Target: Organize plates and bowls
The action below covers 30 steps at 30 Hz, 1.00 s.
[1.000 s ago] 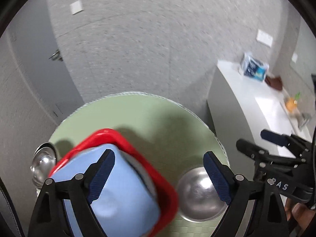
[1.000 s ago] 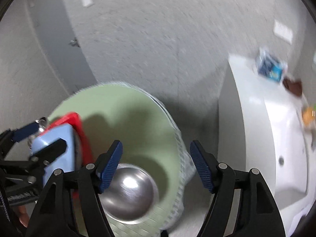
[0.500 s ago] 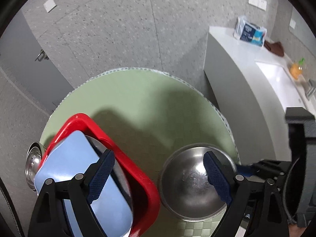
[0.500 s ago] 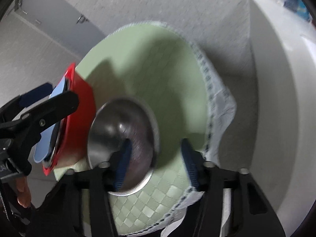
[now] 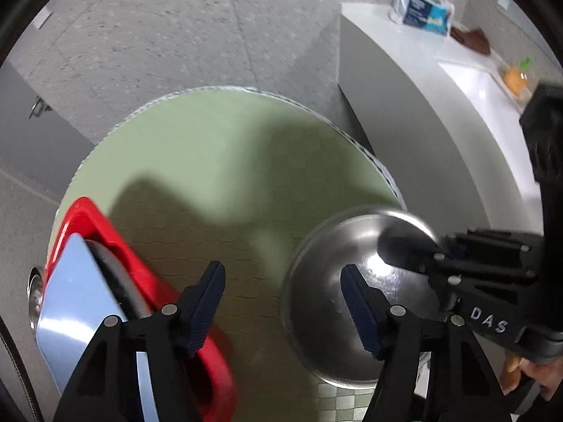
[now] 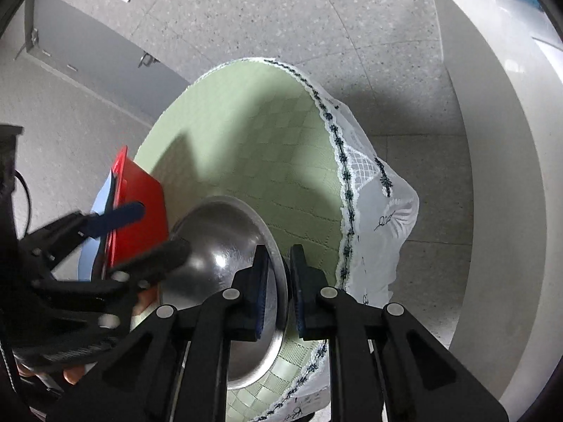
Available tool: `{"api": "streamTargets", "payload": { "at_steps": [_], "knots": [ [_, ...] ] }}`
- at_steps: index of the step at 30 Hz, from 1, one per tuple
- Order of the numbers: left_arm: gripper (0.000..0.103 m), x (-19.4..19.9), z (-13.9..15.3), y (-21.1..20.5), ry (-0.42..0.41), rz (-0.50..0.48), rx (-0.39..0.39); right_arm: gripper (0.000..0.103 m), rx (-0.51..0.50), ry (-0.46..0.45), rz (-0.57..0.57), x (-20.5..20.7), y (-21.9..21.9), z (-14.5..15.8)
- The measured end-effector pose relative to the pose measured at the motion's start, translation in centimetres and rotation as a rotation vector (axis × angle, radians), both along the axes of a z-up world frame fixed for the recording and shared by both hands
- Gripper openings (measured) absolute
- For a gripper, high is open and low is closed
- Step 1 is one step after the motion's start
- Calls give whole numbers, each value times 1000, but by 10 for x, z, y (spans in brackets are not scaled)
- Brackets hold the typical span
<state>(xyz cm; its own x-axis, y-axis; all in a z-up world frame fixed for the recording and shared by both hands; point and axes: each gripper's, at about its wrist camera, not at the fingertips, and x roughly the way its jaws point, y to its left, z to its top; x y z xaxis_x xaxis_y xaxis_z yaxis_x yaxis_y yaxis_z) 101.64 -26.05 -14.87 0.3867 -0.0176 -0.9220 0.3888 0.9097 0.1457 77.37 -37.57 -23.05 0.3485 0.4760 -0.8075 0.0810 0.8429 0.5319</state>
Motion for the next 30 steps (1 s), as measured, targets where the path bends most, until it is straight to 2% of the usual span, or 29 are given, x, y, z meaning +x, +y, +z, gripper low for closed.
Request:
{"api": "streamTargets", "payload": {
  "at_steps": [3,4,5,7,9,13,20,24,30],
  "knots": [
    [56,9,-6,-6,-10,-21,36,12,8,4,-11,-4,-3,0],
    [38,10,-8,-7,0,-27,27,12,11,4,-14,-4,-4,0],
    [28,14,-10,-8,25,-30,7,12,15,5,-15,-1,-4,0],
    [22,20,-16,-12,27,-36,30,12,20,4,-20,1,-4,2],
    [20,26,-18,-12,20,-32,36,12,20,-1,-28,3,-4,4],
    [19,32,-7,-2,-6,-17,-32,12,20,-21,-42,6,-5,17],
    [16,36,48,46,-117,41,-212,13,-45,-134,-18,27,18,76],
    [16,25,86,92,-201,82,-292,13,-86,-221,38,49,55,122],
    [16,-16,127,191,-310,194,-332,13,-104,-313,181,83,146,171]
  ]
}}
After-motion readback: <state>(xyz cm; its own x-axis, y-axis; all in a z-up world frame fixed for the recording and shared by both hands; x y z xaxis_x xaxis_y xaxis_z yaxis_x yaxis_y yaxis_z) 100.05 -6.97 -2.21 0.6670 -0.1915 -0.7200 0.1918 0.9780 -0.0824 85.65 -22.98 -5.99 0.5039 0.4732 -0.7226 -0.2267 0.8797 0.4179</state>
